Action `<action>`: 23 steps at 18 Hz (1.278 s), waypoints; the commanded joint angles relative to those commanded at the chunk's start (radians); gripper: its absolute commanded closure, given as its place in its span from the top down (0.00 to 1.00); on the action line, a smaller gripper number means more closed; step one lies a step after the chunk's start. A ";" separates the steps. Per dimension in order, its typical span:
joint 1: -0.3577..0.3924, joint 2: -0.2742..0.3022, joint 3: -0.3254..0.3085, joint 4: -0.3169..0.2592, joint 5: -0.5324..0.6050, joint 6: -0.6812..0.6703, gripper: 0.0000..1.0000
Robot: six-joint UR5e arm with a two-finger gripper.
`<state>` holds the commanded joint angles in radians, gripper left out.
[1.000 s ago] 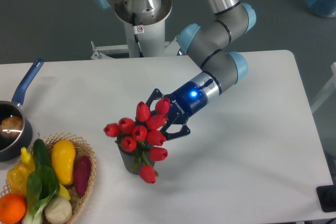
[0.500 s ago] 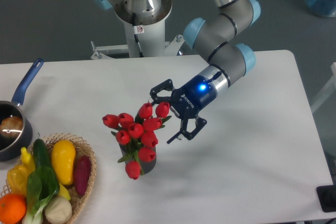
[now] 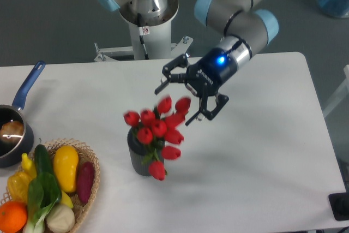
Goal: Insert the flowers into the vase
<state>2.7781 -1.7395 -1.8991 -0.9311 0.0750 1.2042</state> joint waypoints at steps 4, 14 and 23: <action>-0.006 -0.029 0.000 0.000 0.051 0.005 1.00; 0.159 -0.005 0.158 0.005 0.321 0.015 1.00; 0.187 -0.113 0.248 0.003 0.857 0.315 1.00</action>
<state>2.9652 -1.8529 -1.6507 -0.9280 0.9318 1.5196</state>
